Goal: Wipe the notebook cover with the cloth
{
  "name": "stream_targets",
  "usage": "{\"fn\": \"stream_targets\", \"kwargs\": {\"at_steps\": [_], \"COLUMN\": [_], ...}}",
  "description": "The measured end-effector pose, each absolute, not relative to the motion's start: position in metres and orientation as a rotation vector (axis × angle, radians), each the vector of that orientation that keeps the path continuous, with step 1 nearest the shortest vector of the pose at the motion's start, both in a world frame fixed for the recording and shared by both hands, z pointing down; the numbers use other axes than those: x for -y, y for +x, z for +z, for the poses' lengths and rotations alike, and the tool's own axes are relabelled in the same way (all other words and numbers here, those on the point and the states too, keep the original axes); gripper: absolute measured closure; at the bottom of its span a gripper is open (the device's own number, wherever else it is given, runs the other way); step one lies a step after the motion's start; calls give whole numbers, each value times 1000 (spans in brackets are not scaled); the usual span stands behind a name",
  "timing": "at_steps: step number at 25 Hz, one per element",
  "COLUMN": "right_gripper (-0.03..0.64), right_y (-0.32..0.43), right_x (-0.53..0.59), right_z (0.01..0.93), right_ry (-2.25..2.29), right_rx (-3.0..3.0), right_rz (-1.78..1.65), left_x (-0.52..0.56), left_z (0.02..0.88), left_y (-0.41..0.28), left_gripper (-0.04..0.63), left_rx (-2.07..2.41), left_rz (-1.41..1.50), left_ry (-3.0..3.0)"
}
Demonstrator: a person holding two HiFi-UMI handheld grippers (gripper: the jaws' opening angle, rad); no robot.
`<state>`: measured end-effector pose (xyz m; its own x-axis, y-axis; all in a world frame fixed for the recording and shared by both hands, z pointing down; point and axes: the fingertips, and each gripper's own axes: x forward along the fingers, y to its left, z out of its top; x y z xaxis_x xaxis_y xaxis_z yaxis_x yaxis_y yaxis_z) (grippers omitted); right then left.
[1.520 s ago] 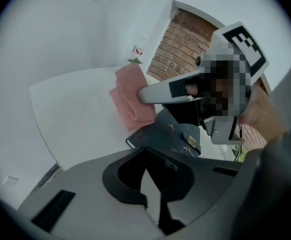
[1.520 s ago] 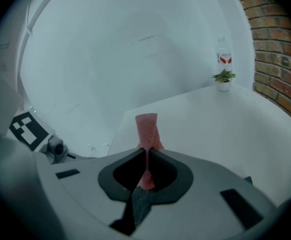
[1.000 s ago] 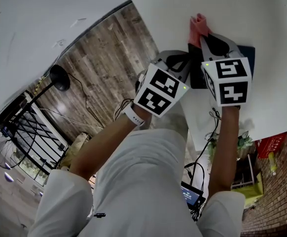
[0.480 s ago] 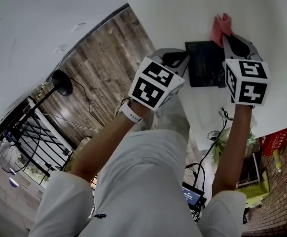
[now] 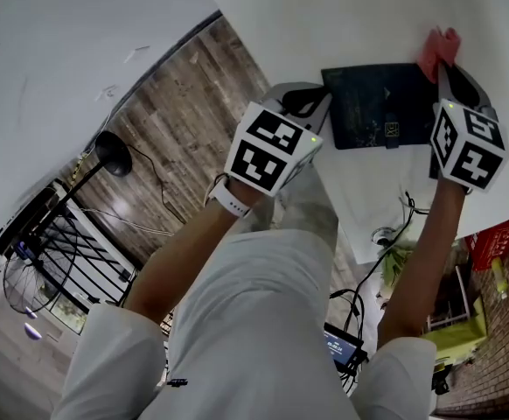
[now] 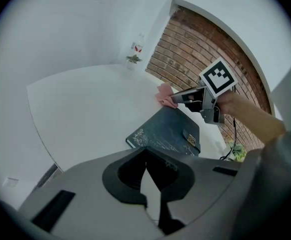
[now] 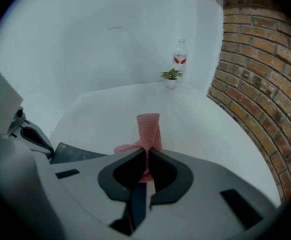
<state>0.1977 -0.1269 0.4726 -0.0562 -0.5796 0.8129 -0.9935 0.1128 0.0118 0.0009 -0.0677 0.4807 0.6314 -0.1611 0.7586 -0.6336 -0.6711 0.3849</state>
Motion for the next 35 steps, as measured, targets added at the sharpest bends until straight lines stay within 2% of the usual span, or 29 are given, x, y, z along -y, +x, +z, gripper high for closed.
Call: {"fn": "stream_targets", "kwargs": {"at_steps": [7,17,35], "right_gripper": [586,586,586], "right_y": [232,227,153], "right_x": [97,55,-12], "right_z": [460,421,325], "right_ry": [1741,1903,1968], "right_rx": [1590,1595,1733], "right_rz": [775,803,691], "left_x": [68,57,21], "left_z": [478,446,356], "left_y": [1,4,-23], "left_gripper": [577,577,577], "left_rx": [628,630,663], "left_rz": [979,964,773], "left_ry": [2230,2325,2443]}}
